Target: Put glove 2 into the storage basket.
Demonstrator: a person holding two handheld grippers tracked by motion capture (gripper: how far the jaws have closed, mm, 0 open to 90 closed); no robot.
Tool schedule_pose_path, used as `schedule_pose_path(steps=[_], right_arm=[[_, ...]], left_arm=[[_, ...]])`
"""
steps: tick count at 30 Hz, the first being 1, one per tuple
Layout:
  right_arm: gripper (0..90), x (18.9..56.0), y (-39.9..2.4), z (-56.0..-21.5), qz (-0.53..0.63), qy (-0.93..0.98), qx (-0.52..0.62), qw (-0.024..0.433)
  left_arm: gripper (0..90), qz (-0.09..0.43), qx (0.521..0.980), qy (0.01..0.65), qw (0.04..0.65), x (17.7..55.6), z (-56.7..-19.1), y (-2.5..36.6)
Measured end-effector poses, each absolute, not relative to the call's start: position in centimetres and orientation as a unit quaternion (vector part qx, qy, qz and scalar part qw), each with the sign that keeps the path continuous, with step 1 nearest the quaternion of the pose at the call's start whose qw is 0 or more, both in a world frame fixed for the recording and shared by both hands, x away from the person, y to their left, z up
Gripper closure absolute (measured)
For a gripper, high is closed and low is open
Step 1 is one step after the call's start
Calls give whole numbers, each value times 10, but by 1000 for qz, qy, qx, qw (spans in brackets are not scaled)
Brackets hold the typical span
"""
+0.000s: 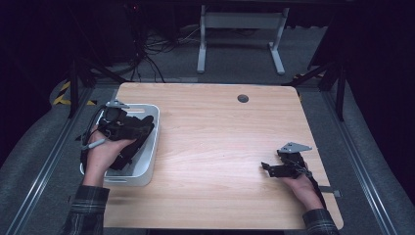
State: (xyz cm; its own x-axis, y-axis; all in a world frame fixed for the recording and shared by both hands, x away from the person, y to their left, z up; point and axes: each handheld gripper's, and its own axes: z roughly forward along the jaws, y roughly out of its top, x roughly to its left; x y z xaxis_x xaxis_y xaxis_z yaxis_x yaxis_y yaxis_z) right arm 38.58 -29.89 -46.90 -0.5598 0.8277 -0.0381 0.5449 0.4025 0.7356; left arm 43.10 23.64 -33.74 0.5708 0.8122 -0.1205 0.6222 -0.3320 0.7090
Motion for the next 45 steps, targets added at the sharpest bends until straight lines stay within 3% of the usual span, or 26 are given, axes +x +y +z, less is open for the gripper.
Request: schedule_pose_path(steps=[19,45], right_arm=[[152,386,-299,-469,347,813,421,204],[152,386,-299,-469,347,814,420,203]], left_arm=[[170,96,831,374,400,420,-346,164],[151,68,864,301,397,397,-396,81]])
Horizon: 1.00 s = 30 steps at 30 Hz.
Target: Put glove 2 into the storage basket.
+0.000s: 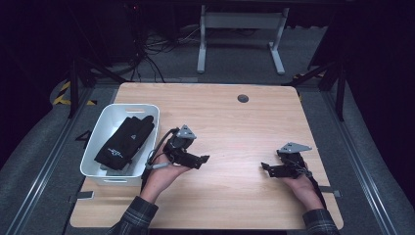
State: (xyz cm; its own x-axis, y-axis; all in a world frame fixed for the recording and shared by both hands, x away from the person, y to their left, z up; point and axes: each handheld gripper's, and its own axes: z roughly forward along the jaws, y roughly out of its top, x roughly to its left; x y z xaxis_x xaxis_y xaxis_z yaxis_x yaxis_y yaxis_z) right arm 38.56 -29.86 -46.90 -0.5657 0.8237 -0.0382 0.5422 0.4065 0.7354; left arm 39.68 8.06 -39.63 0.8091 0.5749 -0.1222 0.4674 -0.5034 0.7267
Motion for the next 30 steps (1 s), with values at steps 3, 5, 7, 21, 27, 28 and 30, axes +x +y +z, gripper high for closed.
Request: schedule_pose_path(steps=[3,5,7,21,27,28,30], right_arm=[[152,386,-299,-469,347,814,420,203],[152,386,-299,-469,347,814,419,203],[152,386,-299,-469,347,814,419,203],[152,386,-298,-469,348,815,418,201],[152,385,-298,-469,348,815,418,201],[152,386,-298,-469,348,815,418,201],[152,386,-298,-469,348,815,418,201]], left_arm=[[151,63,868,295,395,394,-404,73],[151,62,867,294,397,392,-409,69],[151,61,868,292,397,390,-413,66],[151,60,876,278,390,382,-441,42],[143,63,885,270,375,381,-453,32],[142,64,886,270,372,380,-455,32],[132,66,889,271,364,379,-458,29]])
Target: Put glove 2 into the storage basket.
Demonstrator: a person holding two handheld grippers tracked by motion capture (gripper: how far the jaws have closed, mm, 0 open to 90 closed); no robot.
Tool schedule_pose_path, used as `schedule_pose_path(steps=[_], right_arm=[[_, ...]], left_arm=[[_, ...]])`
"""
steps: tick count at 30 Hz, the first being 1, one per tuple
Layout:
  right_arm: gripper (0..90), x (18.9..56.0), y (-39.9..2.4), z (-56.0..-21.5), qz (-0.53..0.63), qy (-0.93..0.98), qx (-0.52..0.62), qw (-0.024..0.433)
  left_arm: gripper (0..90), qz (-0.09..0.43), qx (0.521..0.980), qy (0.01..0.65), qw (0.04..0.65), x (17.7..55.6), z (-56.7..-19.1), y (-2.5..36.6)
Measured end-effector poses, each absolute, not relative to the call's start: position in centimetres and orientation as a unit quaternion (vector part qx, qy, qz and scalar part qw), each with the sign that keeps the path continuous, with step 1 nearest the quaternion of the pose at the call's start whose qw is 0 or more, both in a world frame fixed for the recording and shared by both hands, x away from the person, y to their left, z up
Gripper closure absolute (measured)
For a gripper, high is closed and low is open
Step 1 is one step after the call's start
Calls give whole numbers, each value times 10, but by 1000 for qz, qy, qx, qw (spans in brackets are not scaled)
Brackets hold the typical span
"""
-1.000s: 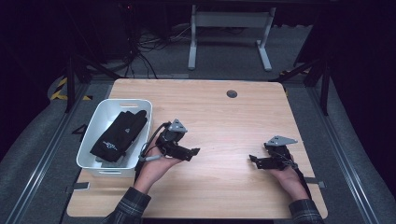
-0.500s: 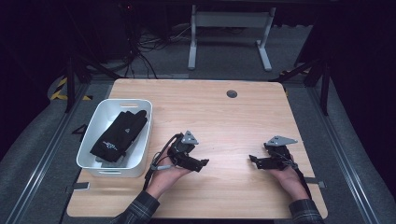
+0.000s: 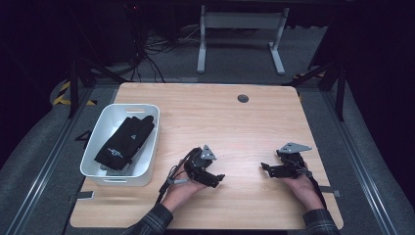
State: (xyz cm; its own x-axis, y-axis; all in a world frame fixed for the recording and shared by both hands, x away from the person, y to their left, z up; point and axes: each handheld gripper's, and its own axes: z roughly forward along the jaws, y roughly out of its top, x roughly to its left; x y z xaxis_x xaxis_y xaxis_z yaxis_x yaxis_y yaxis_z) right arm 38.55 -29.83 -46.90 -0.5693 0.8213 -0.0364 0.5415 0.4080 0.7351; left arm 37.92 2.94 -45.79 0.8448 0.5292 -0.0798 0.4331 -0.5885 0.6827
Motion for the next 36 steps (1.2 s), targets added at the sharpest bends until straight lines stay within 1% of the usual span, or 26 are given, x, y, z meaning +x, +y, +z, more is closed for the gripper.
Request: schedule_pose_path(steps=[4,9,12,15,36], right_arm=[[152,385,-298,-469,348,815,418,201],[152,385,-298,-469,348,815,418,201],[152,385,-298,-469,348,815,418,201],[152,385,-298,-469,348,815,418,201],[152,385,-298,-469,348,815,418,201]], left_arm=[[114,75,892,265,359,378,-464,24],[61,86,898,257,346,377,-472,19],[45,89,898,255,348,376,-473,17],[4,89,895,253,357,377,-476,17],[0,84,898,241,358,377,-476,17]])
